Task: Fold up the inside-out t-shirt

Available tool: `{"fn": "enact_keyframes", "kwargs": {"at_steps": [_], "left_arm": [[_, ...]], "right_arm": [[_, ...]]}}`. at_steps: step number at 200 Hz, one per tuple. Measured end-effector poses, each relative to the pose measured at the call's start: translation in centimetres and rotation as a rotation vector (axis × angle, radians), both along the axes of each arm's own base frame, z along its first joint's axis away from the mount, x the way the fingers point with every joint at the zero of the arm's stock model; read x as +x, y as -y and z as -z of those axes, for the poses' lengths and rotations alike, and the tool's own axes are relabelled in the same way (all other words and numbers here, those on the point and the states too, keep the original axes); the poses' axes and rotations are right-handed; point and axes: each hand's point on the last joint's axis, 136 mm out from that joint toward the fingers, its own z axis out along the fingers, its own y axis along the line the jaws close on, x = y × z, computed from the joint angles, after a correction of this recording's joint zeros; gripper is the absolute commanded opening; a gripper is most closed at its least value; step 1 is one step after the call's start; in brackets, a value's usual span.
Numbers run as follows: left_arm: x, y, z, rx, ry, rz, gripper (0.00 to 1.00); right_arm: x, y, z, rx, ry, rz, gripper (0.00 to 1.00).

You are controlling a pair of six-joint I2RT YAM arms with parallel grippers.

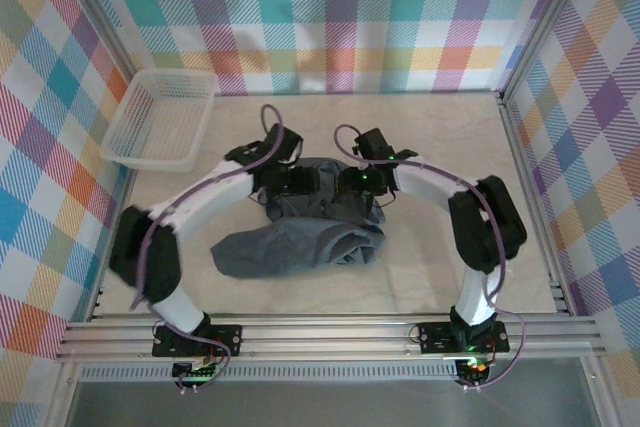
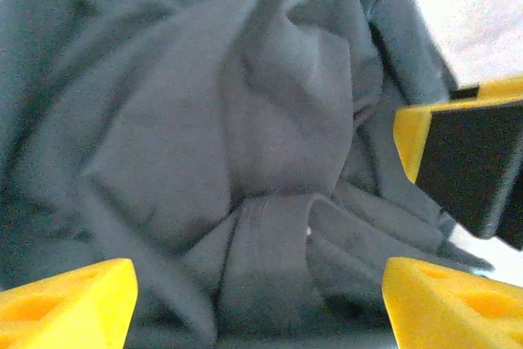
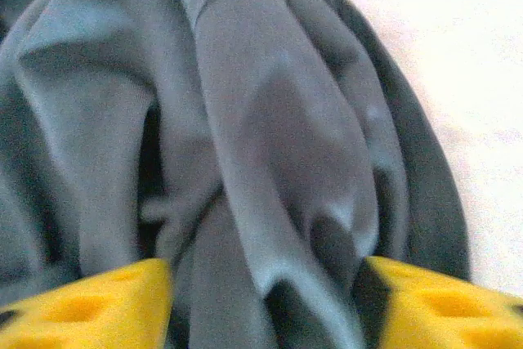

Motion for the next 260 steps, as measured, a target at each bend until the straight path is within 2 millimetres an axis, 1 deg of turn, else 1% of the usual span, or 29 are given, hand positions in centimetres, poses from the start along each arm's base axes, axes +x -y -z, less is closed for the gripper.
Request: {"fn": "enact_keyframes", "kwargs": {"at_steps": [14,22,30,49,56,71,92,99,113,116,121,127,130,133,134,139,140,149,153,156,161,171,183,191,203,223,231,241,260], "left_arm": [[0.7,2.1,3.0,-0.024,-0.065,0.062,0.69],[0.7,3.0,4.5,-0.040,-0.100,0.094,0.63],[0.7,3.7,5.7,-0.054,-0.128,0.118,0.54],[0.7,4.7,7.6,-0.083,-0.171,0.147,0.19],[0.7,4.9,7.7,-0.088,-0.174,0.156,0.00],[1.0,5.3,7.0,-0.096,-0.164,0.178,0.00],[1.9,5.3,4.1,-0.124,-0.109,0.188,0.00],[1.8,4.7,2.5,-0.133,-0.089,0.182,0.00],[1.9,2.8,-2.6,-0.169,-0.009,0.151,0.00],[2.0,2.0,-4.5,-0.184,0.028,0.138,0.00],[2.0,1.1,-6.7,-0.201,0.072,0.123,0.00],[1.9,-0.4,-10.1,-0.225,0.144,0.099,0.00],[1.7,-1.4,-12.3,-0.240,0.194,0.082,0.00],[1.6,-2.0,-13.5,-0.246,0.218,0.072,0.00],[1.3,-2.4,-14.6,-0.254,0.243,0.067,0.00],[0.8,-3.6,-17.1,-0.268,0.299,0.050,0.00],[0.6,-3.9,-18.0,-0.274,0.321,0.045,0.00],[-0.8,-6.4,-23.0,-0.288,0.448,0.008,0.00],[-1.4,-7.1,-24.6,-0.292,0.488,-0.001,0.00],[-2.2,-7.8,-26.3,-0.294,0.533,-0.007,0.00],[-3.3,-8.4,-28.2,-0.296,0.583,-0.011,0.00],[-5.3,-9.5,-30.9,-0.296,0.661,-0.012,0.00],[-7.5,-10.7,-32.9,-0.286,0.724,-0.021,0.00],[-8.3,-11.6,-33.4,-0.265,0.748,-0.039,0.00],[-9.0,-12.7,-32.9,-0.221,0.748,-0.074,0.00],[-8.9,-14.4,-30.4,-0.122,0.696,-0.133,0.00],[-8.9,-14.8,-29.3,-0.090,0.670,-0.145,0.00],[-8.7,-15.0,-27.8,-0.065,0.636,-0.149,0.00],[-7.6,-14.6,-24.0,-0.027,0.547,-0.143,0.00]], "right_arm": [[0.7,-0.4,0.2,0.009,-0.001,-0.003,0.01],[0.7,-0.4,0.0,0.017,-0.001,-0.007,0.00],[0.7,-0.5,-0.4,0.030,0.001,-0.010,0.00],[0.4,-0.8,-1.7,0.061,0.016,-0.022,0.00],[0.3,-0.7,-2.2,0.071,0.023,-0.021,0.00],[0.0,-0.4,-3.8,0.089,0.051,-0.019,0.00],[-0.7,0.4,-6.9,0.117,0.108,-0.001,0.00],[-1.0,0.8,-8.3,0.129,0.136,0.012,0.00],[-1.8,1.9,-11.7,0.161,0.203,0.043,0.00],[-2.0,2.2,-12.5,0.171,0.221,0.053,0.00],[-2.5,2.6,-13.9,0.188,0.249,0.065,0.00],[-3.0,3.1,-15.5,0.209,0.285,0.079,0.00],[-3.4,3.4,-16.4,0.222,0.304,0.086,0.00],[-3.7,3.7,-17.2,0.233,0.323,0.095,0.00],[-3.7,3.7,-17.4,0.236,0.327,0.096,0.00],[-4.3,4.2,-18.9,0.256,0.360,0.106,0.00],[-4.4,4.3,-19.1,0.259,0.364,0.107,0.00],[-5.5,5.1,-21.6,0.297,0.426,0.121,0.00],[-5.9,5.4,-22.6,0.312,0.451,0.128,0.00],[-6.3,5.7,-23.4,0.325,0.469,0.131,0.00],[-6.8,6.0,-24.5,0.343,0.499,0.136,0.00],[-7.9,6.7,-26.6,0.379,0.552,0.140,0.00],[-9.0,7.3,-28.6,0.417,0.606,0.137,0.00],[-9.6,7.5,-29.6,0.440,0.634,0.133,0.00],[-10.2,7.7,-30.4,0.465,0.651,0.130,0.00],[-10.5,7.3,-30.2,0.484,0.628,0.116,0.00],[-10.4,7.1,-29.2,0.480,0.604,0.111,0.00],[-10.3,6.8,-27.4,0.466,0.562,0.114,0.00],[-9.2,6.9,-22.4,0.383,0.448,0.159,0.00]]}}
